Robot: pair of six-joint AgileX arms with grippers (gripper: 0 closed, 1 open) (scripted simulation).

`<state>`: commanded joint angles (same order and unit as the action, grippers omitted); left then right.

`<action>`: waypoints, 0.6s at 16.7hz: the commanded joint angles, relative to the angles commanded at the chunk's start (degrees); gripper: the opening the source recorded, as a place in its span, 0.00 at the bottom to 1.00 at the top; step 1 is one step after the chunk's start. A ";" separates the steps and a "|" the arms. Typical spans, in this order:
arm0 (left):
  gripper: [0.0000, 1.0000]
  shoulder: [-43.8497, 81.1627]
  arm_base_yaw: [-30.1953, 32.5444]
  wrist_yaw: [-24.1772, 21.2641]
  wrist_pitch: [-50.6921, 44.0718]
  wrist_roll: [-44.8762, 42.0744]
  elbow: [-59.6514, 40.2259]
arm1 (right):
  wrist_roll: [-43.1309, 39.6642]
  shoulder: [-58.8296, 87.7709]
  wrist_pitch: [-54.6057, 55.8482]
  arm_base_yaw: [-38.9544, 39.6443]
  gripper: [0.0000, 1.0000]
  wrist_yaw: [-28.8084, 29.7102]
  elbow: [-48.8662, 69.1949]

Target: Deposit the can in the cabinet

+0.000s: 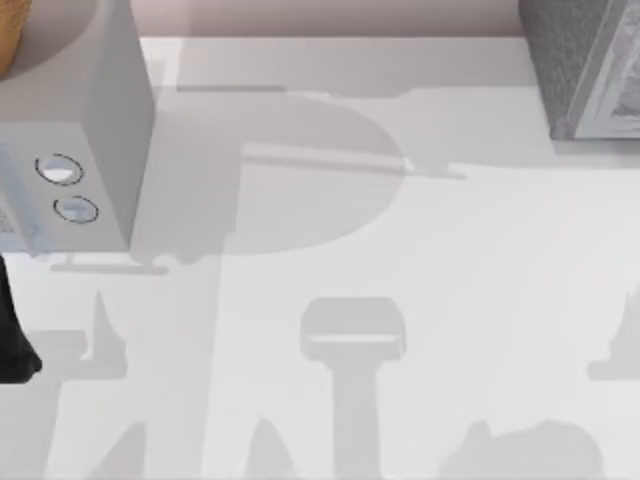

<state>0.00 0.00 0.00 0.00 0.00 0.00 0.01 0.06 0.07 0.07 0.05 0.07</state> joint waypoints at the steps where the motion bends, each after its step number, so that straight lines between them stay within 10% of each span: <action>1: 1.00 0.00 0.00 0.00 0.00 0.00 0.00 | -0.01 -0.06 -0.07 -0.07 0.00 -0.05 -0.07; 10: 1.00 0.00 0.00 0.00 0.00 0.00 0.00 | 0.27 5.05 -1.34 1.09 0.00 0.51 5.98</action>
<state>0.00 0.00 0.00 0.00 0.00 0.00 0.27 5.12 -1.27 1.15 0.56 6.05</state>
